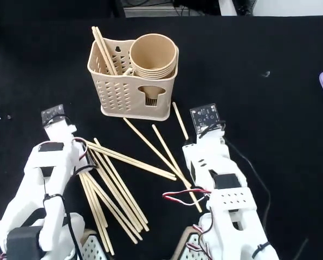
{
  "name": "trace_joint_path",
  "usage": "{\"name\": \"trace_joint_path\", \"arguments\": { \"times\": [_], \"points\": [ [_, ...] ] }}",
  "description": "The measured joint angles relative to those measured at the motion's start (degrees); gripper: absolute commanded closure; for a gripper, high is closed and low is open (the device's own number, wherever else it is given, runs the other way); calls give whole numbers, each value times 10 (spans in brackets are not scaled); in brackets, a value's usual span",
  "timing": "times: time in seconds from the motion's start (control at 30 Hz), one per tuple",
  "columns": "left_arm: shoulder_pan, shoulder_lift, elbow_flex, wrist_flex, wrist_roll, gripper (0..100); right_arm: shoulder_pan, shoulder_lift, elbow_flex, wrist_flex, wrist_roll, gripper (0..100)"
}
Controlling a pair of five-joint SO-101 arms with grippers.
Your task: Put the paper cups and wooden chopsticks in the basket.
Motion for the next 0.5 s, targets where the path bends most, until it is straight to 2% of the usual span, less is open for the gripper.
{"name": "trace_joint_path", "arguments": {
  "times": [0.27,0.4,0.5],
  "points": [
    [-26,2,0,-116,-1,865,0,0,0,0,0,857],
    [-30,3,0,-124,-1,861,0,0,0,0,0,857],
    [-33,3,-5,-75,0,827,0,0,0,0,0,857]
  ]
}}
